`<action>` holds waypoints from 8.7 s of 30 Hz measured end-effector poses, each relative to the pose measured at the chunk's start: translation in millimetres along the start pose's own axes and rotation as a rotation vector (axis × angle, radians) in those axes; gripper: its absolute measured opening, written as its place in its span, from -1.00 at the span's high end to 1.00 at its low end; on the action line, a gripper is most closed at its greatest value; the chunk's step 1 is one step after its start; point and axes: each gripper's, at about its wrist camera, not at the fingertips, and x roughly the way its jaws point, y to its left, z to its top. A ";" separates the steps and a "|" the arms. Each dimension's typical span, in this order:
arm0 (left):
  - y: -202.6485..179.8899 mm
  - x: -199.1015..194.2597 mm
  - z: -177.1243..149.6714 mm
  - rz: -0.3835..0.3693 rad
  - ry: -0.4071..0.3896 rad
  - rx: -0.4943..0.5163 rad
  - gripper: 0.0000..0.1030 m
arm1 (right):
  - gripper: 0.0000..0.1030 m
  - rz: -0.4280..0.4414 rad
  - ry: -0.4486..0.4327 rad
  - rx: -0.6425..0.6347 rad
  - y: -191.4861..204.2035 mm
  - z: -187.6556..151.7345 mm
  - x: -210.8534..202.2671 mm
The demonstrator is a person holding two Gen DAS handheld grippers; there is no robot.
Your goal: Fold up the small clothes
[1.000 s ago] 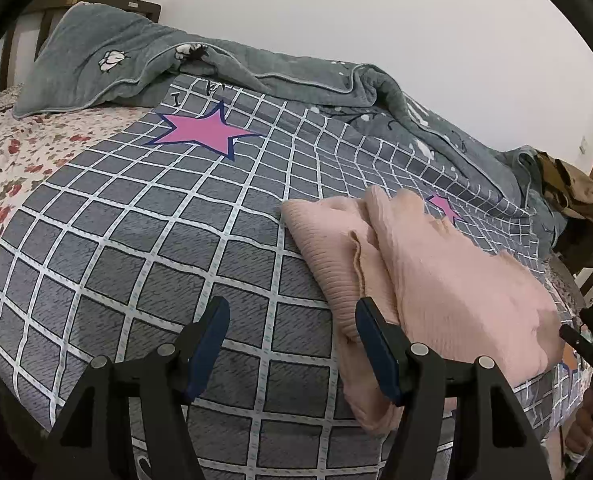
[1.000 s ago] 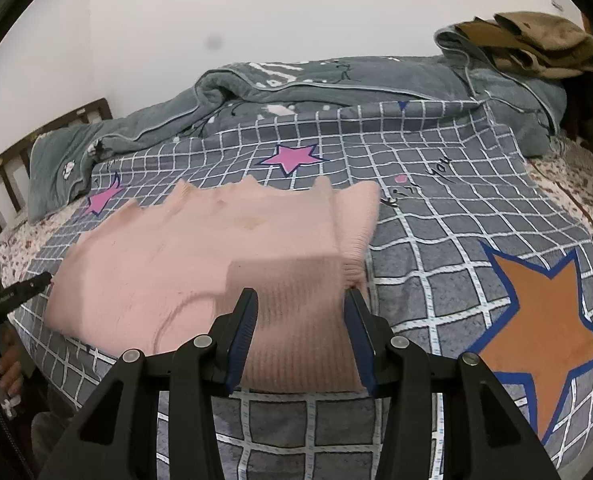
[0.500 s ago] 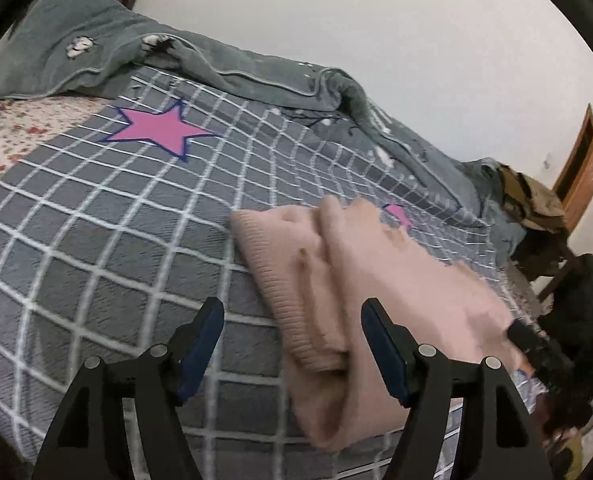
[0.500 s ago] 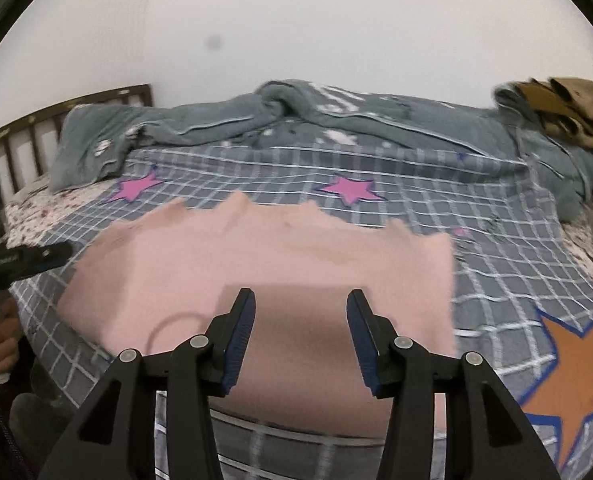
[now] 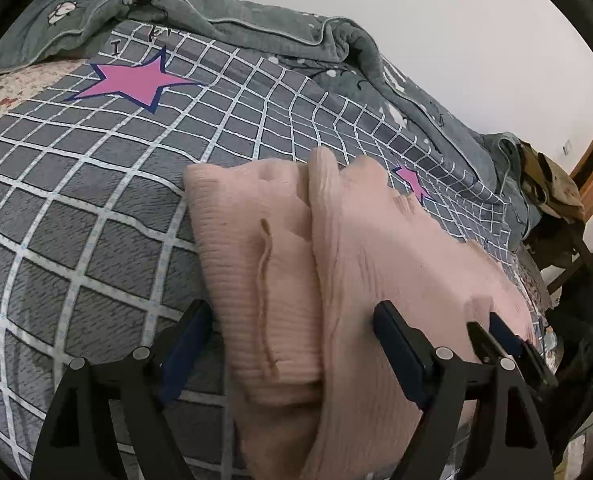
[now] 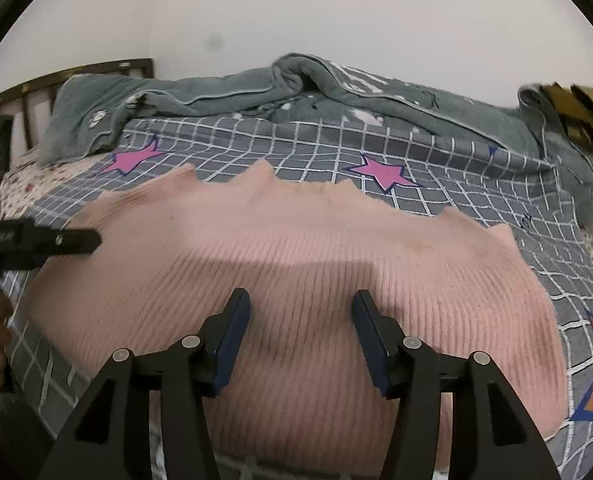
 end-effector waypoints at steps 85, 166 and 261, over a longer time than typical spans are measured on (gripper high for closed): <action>-156.7 18.1 -5.7 -0.141 0.039 0.290 -0.48 | -0.02 0.276 -0.017 0.322 -195.9 37.6 -76.9; -113.2 -17.6 -58.0 -0.052 0.090 0.268 -0.29 | -0.22 0.235 -0.040 0.286 -186.7 -3.9 -79.4; -100.7 48.4 119.1 -0.127 -0.037 0.169 0.34 | 0.37 0.489 0.055 0.460 -115.4 99.9 59.9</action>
